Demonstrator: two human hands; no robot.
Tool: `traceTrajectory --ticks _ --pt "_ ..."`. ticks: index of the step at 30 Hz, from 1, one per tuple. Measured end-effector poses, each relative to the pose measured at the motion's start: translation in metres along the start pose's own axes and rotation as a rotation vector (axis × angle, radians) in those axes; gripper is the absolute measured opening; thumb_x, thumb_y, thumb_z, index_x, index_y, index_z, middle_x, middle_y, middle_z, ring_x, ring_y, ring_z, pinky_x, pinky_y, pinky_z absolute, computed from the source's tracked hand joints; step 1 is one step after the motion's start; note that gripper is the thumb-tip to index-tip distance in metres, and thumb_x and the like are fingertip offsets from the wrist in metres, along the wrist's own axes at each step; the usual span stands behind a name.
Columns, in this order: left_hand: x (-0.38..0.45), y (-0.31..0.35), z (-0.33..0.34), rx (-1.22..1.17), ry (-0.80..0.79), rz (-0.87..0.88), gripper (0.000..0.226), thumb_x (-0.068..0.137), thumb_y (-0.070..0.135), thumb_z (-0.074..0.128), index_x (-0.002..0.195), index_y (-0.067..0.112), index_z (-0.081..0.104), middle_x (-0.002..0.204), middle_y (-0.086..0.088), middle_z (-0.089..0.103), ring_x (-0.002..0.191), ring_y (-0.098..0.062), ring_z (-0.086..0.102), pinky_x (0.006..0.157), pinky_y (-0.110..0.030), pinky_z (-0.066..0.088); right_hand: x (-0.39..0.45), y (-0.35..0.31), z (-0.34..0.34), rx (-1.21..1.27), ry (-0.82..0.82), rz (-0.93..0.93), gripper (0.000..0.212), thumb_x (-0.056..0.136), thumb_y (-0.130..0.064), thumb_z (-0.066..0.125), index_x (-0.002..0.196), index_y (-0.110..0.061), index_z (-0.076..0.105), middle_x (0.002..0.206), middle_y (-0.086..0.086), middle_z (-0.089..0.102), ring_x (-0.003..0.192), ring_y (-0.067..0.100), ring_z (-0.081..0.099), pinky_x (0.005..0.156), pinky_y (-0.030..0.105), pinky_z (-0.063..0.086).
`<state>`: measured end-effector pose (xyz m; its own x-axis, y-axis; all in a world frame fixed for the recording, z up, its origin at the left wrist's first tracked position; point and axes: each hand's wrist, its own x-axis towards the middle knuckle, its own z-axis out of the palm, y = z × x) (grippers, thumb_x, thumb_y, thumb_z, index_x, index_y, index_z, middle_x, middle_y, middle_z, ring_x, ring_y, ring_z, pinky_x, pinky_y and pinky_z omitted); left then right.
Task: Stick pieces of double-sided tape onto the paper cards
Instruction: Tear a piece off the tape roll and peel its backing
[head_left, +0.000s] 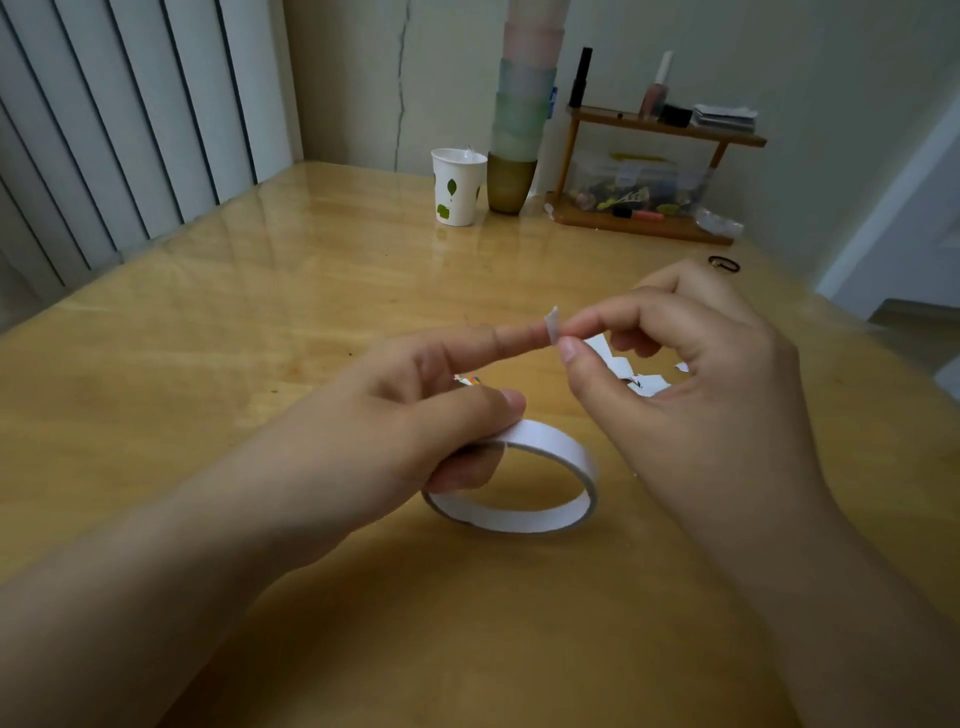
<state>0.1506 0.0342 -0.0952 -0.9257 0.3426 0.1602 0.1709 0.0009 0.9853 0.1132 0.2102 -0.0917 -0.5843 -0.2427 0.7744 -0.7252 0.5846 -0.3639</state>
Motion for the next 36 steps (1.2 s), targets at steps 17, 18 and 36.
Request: traceTrajectory --ticks 17,18,36 --pt "-0.0060 -0.0037 0.0047 0.215 -0.035 0.075 0.060 0.072 0.043 0.054 0.128 0.059 0.039 0.046 0.011 0.038 0.046 -0.011 0.032 0.044 -0.020 0.029 -0.0005 -0.0039 -0.0009 -0.030 0.073 -0.009 0.004 0.078 -0.020 0.070 0.079 -0.019 0.074 0.069 0.001 0.053 0.069 0.014 0.050 0.063 0.026 0.040" --pt "-0.0058 -0.0043 0.0046 0.217 -0.034 0.076 0.060 0.071 0.044 0.053 0.127 0.060 0.038 0.046 0.011 0.037 0.046 -0.012 0.031 0.044 -0.020 0.029 -0.0008 -0.0042 -0.0004 -0.033 0.075 -0.011 0.004 0.078 -0.019 0.070 0.079 -0.019 0.074 0.069 0.002 0.053 0.068 0.015 0.050 0.062 0.028 0.041" --pt "-0.0055 -0.0036 0.0035 0.193 -0.049 0.073 0.061 0.071 0.043 0.054 0.130 0.055 0.041 0.045 0.012 0.038 0.045 -0.009 0.031 0.044 -0.017 0.028 0.0000 -0.0042 -0.0019 -0.026 0.051 -0.019 0.004 0.077 -0.017 0.070 0.078 -0.018 0.073 0.069 0.001 0.054 0.068 0.016 0.051 0.064 0.031 0.043"
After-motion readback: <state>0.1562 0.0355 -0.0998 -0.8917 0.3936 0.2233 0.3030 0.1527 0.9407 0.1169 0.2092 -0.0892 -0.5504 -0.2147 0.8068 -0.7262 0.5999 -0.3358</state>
